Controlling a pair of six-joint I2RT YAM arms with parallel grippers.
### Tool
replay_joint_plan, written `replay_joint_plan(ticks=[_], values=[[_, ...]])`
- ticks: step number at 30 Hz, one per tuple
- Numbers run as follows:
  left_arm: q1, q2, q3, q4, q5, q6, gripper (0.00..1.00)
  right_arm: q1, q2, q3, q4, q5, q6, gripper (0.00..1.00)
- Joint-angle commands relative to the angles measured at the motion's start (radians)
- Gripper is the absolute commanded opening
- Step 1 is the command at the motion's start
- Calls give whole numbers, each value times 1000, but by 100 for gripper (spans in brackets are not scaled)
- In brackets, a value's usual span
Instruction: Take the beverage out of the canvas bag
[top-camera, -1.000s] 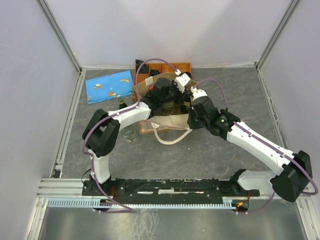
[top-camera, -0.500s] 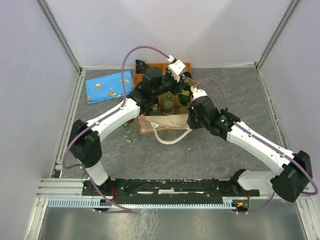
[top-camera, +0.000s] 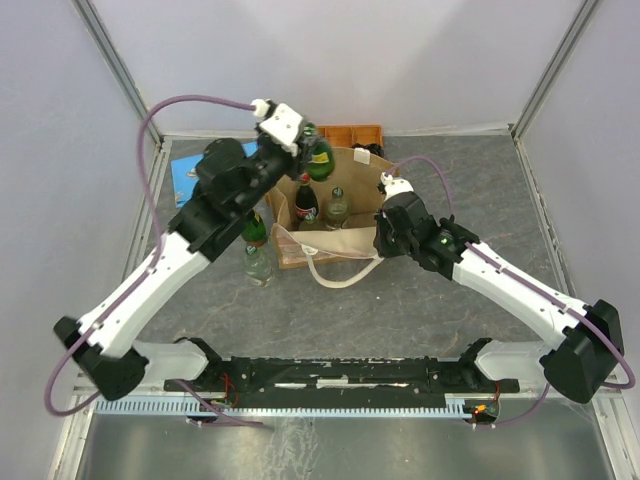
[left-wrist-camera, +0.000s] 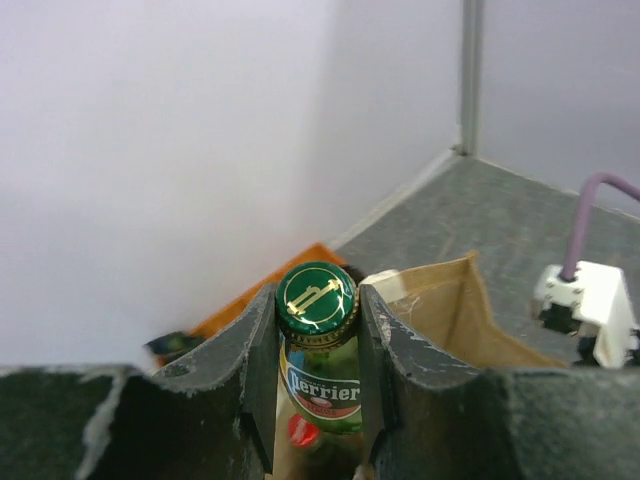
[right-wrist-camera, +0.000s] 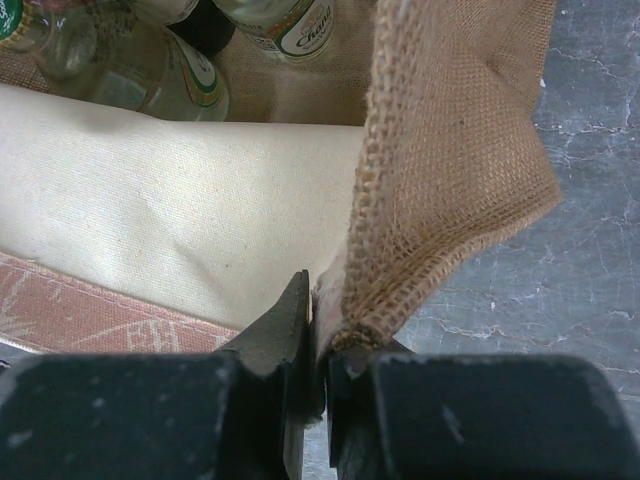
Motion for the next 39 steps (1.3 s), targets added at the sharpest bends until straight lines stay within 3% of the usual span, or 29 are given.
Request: replay_joint_plan(ticks=[1, 7, 14, 25, 29, 35, 39], values=[[0, -186, -26, 96, -223, 121, 3, 6, -2, 6, 47, -4, -19, 14], [-1, -304, -54, -37, -441, 151, 3, 5, 20, 22, 56, -24, -33, 14], [1, -445, -176, -77, -666, 132, 3, 5, 57, 42, 64, -53, -48, 13], [14, -593, -511, 44, -894, 36, 3, 6, 85, 72, 61, -78, -65, 13], [67, -573, -556, 32, -846, -42, 3, 5, 69, 66, 56, -77, -66, 13], [276, -539, -577, -11, -625, -217, 3, 5, 24, 36, 59, -55, -57, 13], [370, -535, -626, 40, -553, -246, 3, 5, 40, 54, 40, -67, -56, 13]])
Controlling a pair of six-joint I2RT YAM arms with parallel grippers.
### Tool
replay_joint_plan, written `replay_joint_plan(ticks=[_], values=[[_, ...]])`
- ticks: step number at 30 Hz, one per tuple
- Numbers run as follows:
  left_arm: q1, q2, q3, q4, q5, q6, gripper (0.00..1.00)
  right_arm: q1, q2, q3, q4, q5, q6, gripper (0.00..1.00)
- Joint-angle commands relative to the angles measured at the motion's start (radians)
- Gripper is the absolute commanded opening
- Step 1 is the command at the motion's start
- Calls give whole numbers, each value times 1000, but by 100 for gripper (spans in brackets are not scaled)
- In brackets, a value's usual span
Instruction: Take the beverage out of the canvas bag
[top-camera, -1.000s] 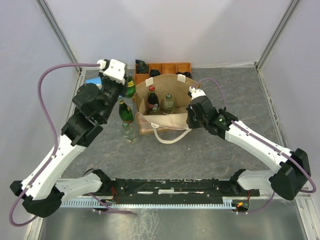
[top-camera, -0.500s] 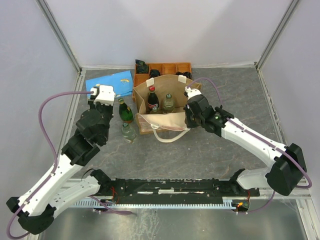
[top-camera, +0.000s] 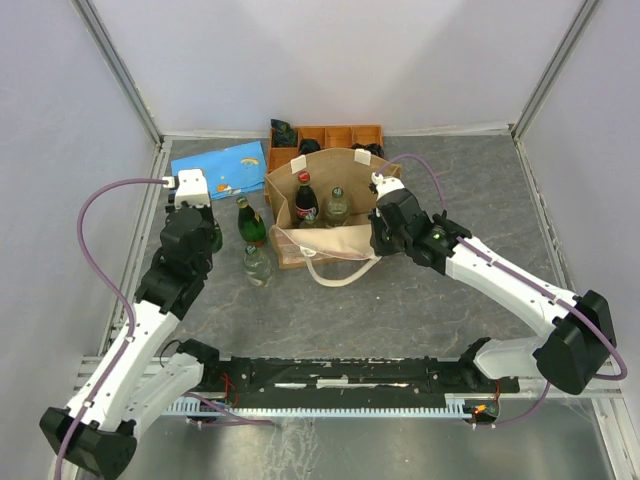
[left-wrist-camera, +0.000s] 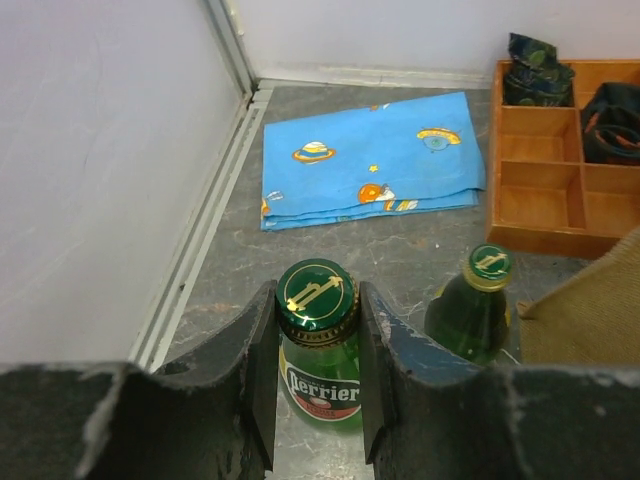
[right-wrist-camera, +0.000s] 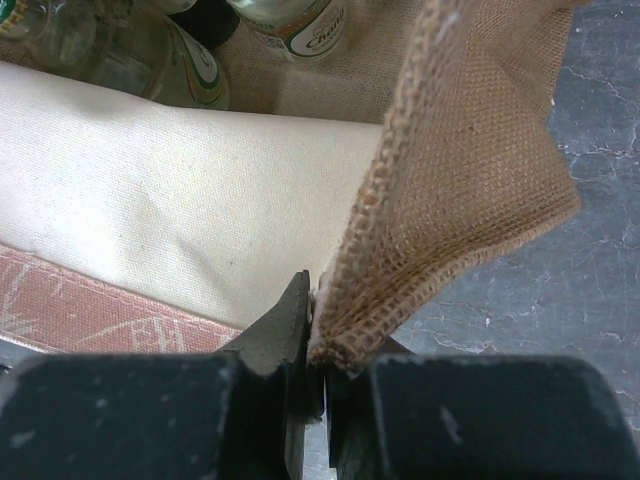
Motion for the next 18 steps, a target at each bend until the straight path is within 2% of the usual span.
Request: replay_joint_plan(ticks=[1, 10, 18], values=[[93, -7, -14, 214, 122, -99, 3, 5, -10, 37, 17, -36, 6, 13], [246, 124, -82, 362, 293, -138, 3, 5, -8, 51, -19, -24, 31, 13], [286, 146, -195, 506, 389, -159, 3, 5, -8, 45, -6, -8, 9, 13]])
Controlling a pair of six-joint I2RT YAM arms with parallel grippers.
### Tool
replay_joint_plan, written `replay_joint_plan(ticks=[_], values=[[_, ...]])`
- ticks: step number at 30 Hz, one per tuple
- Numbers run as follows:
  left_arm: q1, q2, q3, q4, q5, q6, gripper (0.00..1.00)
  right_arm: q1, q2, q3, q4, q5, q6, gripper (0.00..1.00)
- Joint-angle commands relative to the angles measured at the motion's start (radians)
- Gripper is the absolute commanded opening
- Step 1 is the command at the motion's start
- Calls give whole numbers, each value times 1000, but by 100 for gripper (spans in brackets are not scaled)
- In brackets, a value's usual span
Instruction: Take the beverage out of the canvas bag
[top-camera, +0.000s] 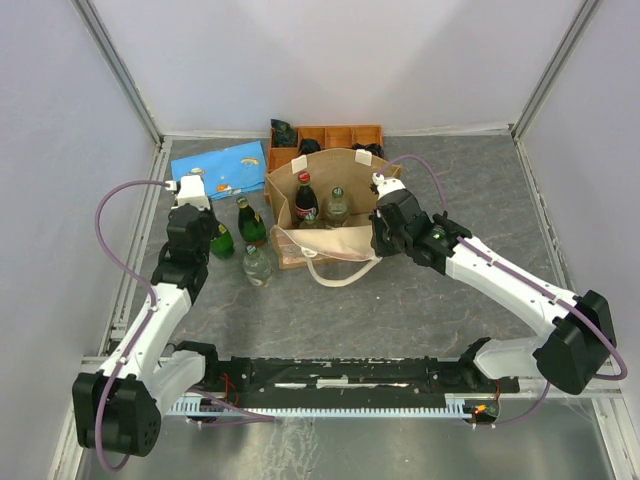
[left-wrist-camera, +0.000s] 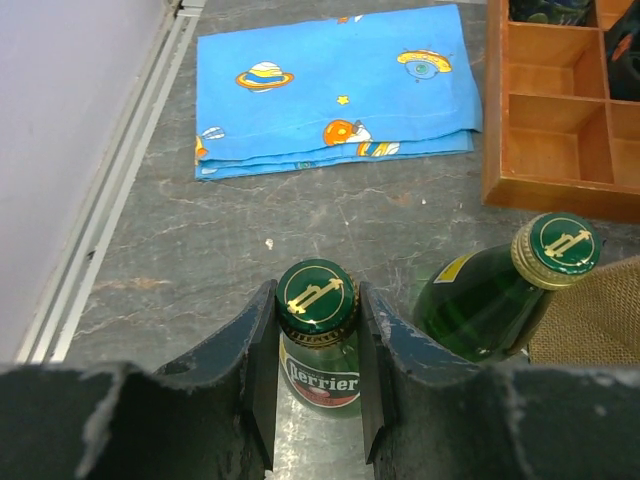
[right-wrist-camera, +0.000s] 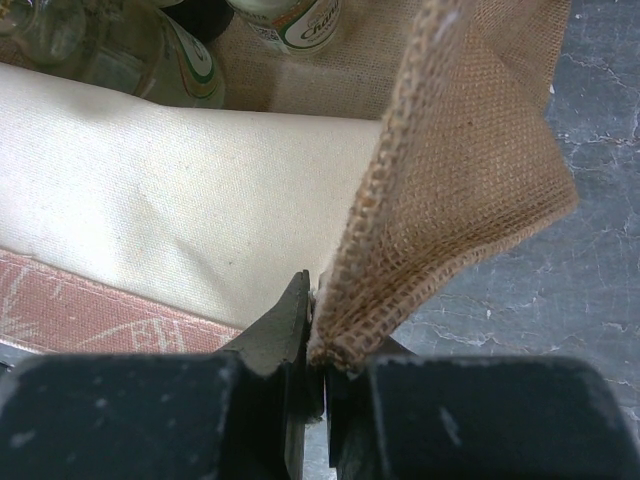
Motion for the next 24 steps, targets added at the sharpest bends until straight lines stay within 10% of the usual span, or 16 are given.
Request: replay_joint_plan(ticks=[1, 19, 24], values=[[12, -18, -25, 302, 64, -48, 3, 5, -5, 44, 15, -4, -13, 13], [12, 30, -16, 244, 169, -33, 4, 5, 10, 54, 30, 25, -14, 13], [12, 13, 33, 119, 168, -6, 41, 5, 6, 49, 24, 22, -10, 13]])
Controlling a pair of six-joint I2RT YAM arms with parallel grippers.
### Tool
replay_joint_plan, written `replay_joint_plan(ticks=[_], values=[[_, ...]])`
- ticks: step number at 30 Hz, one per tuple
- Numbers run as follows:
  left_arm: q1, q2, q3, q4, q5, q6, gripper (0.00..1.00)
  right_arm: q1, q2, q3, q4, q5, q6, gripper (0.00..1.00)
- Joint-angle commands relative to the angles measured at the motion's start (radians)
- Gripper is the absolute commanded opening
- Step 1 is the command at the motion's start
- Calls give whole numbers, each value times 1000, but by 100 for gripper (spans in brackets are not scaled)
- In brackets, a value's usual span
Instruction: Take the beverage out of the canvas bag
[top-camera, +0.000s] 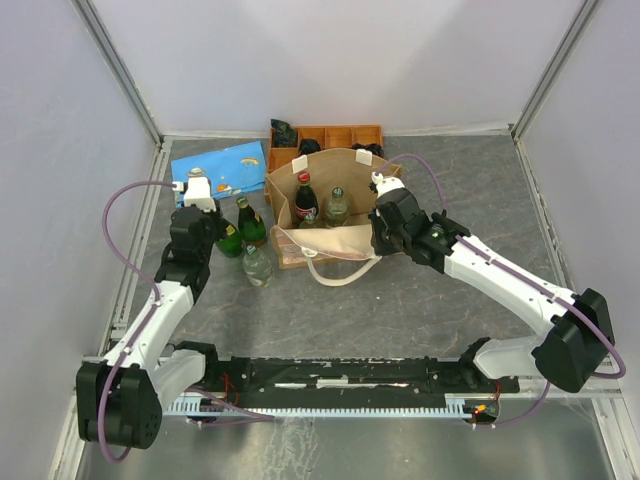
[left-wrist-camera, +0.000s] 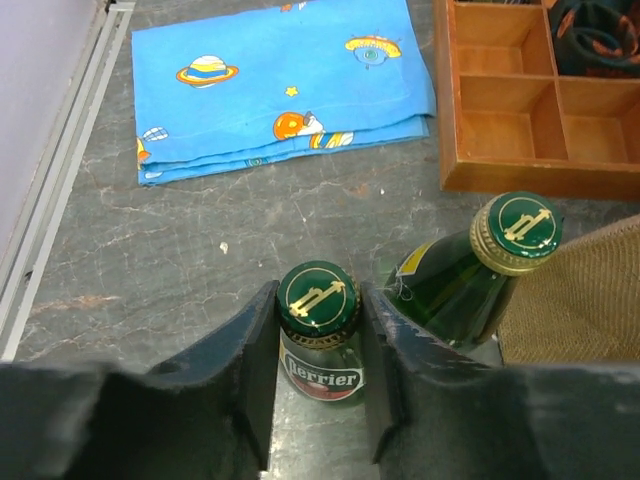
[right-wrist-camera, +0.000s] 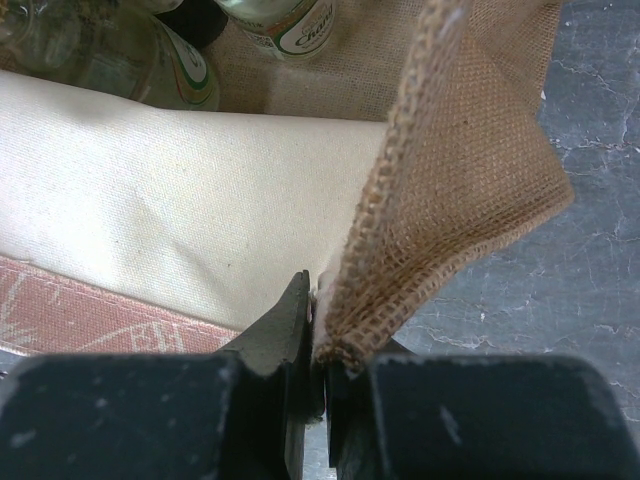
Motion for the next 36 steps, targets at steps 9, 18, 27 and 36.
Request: replay_joint_plan(ticks=[9, 18, 27, 36], values=[[1, -117, 123, -78, 24, 3, 99, 6, -9, 36, 34, -10, -1, 13], [-45, -155, 301, -92, 210, -31, 98, 5, -21, 26, 40, -3, 11, 13], [-384, 51, 502, -71, 308, 73, 100, 5, -18, 31, 30, -1, 14, 13], [-472, 186, 525, -46, 401, 65, 100, 5, -44, -3, 7, 0, 21, 13]])
